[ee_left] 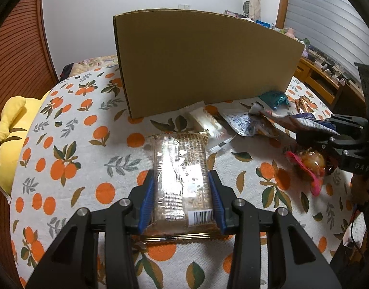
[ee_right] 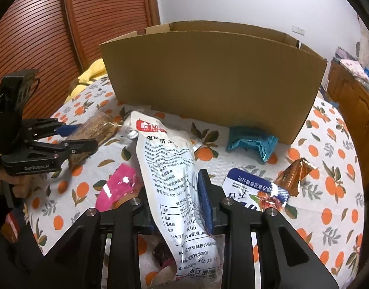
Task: Organize snacks
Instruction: 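Carry both held packs over the box and open both tools to release them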
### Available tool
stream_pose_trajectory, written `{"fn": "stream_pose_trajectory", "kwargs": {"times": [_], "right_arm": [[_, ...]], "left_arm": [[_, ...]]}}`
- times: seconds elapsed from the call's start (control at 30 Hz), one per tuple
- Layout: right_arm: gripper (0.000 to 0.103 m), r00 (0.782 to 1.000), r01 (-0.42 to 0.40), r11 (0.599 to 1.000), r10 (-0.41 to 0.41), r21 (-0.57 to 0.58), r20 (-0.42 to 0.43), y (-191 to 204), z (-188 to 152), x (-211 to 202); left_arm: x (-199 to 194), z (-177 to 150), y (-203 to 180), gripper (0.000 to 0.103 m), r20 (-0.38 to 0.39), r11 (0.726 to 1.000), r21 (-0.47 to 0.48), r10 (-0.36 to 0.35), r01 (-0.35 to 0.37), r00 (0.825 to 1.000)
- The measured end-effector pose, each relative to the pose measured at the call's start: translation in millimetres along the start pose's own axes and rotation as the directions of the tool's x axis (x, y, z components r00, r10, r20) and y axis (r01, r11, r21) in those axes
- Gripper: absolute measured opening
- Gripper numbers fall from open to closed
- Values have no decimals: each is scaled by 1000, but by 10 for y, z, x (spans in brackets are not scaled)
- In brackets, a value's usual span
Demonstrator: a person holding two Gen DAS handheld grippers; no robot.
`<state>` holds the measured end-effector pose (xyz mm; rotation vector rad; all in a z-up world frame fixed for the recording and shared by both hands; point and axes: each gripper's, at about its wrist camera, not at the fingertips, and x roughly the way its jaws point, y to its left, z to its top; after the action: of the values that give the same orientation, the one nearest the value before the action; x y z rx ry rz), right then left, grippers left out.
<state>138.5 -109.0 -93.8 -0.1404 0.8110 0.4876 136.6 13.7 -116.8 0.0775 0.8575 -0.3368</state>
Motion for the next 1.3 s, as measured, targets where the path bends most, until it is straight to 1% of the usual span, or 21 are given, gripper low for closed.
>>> {"fn": "stream_pose_trajectory", "kwargs": {"times": [0.13,0.27,0.33,0.43,0.93,1.3], "right_arm": [[33,1000,11,1000,-11,13,5,-13,-48,42],[29,999,30,999,-30,11,24,-1,-46,5],[26,999,20,1000,-20,12,35,1,-35,-38],[25,999,16,1000,-16,2,44,11,-31,-102],[25,992,25,999,-20,-37,126,123,137,-496],[25,985,37,998,-28,-49,172,122,214,-733]], "left_arm": [[-16,-1,-19,42,3,1000,2,2,-2,1000],[-31,-7,-23,41,6,1000,-1,-3,3,1000],[-63,-7,-26,41,16,1000,-4,-8,8,1000],[-133,9,-34,41,33,1000,-9,-15,15,999],[-540,287,-210,41,135,999,30,-37,34,990],[-665,451,-281,41,174,998,51,-33,25,984]]}}
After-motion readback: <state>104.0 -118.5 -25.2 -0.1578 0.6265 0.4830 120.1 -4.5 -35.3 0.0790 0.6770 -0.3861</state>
